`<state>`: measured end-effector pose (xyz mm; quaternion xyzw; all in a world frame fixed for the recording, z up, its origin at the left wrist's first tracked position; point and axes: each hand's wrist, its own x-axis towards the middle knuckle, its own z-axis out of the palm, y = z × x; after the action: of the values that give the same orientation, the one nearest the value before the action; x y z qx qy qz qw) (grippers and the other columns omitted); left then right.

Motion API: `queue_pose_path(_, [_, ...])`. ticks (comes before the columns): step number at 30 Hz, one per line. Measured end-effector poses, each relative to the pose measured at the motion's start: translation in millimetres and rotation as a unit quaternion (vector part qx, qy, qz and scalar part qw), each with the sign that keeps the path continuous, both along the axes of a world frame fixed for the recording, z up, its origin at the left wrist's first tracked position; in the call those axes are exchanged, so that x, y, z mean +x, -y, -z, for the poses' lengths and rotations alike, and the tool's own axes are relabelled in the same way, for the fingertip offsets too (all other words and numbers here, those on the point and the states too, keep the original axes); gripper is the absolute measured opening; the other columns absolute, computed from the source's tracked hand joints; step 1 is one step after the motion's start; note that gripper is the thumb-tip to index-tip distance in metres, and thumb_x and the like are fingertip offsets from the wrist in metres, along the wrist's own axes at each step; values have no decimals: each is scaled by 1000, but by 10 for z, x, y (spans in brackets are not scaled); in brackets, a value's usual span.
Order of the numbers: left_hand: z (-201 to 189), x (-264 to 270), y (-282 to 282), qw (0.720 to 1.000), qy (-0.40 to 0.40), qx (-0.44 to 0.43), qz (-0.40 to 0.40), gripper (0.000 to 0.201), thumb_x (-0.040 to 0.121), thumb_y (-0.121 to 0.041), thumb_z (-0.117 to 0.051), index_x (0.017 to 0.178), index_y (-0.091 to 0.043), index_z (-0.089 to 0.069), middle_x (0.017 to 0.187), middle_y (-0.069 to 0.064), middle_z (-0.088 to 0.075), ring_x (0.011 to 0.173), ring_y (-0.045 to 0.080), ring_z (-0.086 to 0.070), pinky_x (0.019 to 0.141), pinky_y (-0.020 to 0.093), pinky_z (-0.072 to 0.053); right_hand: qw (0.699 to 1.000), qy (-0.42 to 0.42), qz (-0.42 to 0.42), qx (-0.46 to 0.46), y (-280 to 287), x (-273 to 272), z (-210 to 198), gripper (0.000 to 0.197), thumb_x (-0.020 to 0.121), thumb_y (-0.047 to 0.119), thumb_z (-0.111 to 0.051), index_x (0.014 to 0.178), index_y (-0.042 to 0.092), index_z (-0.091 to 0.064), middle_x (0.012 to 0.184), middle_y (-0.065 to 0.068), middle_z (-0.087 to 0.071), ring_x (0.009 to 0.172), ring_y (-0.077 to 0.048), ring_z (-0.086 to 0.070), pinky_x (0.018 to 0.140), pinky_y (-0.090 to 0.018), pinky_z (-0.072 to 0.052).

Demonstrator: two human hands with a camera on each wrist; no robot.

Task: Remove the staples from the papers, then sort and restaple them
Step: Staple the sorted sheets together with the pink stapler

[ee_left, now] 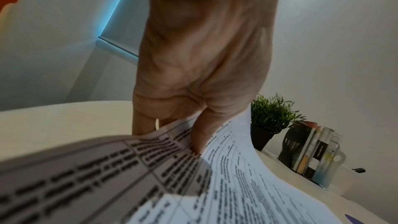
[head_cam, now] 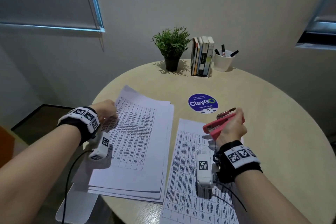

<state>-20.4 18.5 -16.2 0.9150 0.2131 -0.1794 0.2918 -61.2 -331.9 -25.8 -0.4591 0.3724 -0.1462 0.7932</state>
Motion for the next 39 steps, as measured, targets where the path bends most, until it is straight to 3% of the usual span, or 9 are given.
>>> queue_pose_path(4, [35, -37, 48, 999, -1, 25, 28, 19, 90, 4, -50, 105, 13, -56, 89, 21, -61, 81, 32, -60, 75, 40, -50, 998, -52, -13, -8, -45, -48, 71, 51, 84, 60, -53, 69, 11, -57, 70, -11, -64, 51, -30, -64, 54, -56, -56])
queue_pose_path(8, [6, -58, 147, 995, -7, 102, 20, 14, 87, -6, -63, 95, 3, -55, 76, 11, -58, 67, 23, -55, 61, 28, -48, 997, -73, -18, -15, -52, -55, 89, 51, 86, 60, -52, 68, 13, -55, 73, -9, -63, 54, -28, -63, 53, -45, -57])
queue_pose_path(11, [28, -21, 217, 977, 56, 206, 20, 67, 74, -27, -79, 124, -3, -40, 119, 16, -50, 110, 33, -51, 88, 40, -49, 996, -83, -20, -1, -57, -41, 61, 51, 83, 62, -52, 70, 12, -55, 84, -13, -65, 58, -32, -67, 61, -58, -56])
queue_pose_path(13, [18, 11, 374, 960, 160, 224, 60, 79, 77, -33, -74, 139, -8, -32, 136, 18, -38, 126, 34, -37, 101, 48, -38, 995, -92, -23, 1, -65, -48, 52, 52, 80, 63, -52, 71, 12, -55, 91, -16, -67, 67, -39, -69, 66, -60, -53])
queue_pose_path(17, [24, 28, 930, 930, 261, 114, 231, 66, 83, -36, -69, 139, -15, -40, 138, 9, -45, 127, 27, -38, 105, 43, -34, 995, -98, -14, -8, -67, -54, 48, 52, 74, 64, -53, 75, 13, -59, 96, -15, -68, 69, -36, -69, 61, -68, -51])
queue_pose_path(24, [283, -127, 1723, 870, 183, 176, 423, 86, 79, -46, -70, 147, -14, -29, 142, 5, -40, 130, 26, -34, 104, 40, -31, 995, -97, -24, -14, -72, -76, 46, 53, 76, 62, -53, 76, 10, -63, 93, -15, -68, 62, -31, -68, 51, -54, -56])
queue_pose_path(27, [300, -167, 1782, 867, 197, 188, 417, 71, 79, -46, -69, 136, -13, -43, 131, 7, -45, 122, 26, -37, 99, 39, -33, 994, -98, -31, -20, -47, -68, 63, 52, 80, 60, -52, 72, 10, -63, 87, -14, -70, 59, -30, -67, 46, -43, -55])
queue_pose_path(33, [287, -220, 1782, 846, 253, 200, 424, 42, 82, -36, -68, 120, -20, -58, 120, 3, -47, 113, 23, -39, 84, 32, -28, 993, -105, -35, -28, -36, -46, 95, 54, 78, 63, -51, 70, 11, -64, 86, -14, -70, 63, -32, -70, 53, -50, -58])
queue_pose_path(39, [309, -239, 1775, 836, 259, 218, 432, 34, 86, -34, -62, 117, -20, -59, 121, 4, -47, 113, 23, -40, 87, 33, -31, 994, -100, -32, -29, -38, -51, 103, 53, 77, 63, -53, 76, 11, -64, 86, -15, -70, 66, -35, -71, 58, -59, -57])
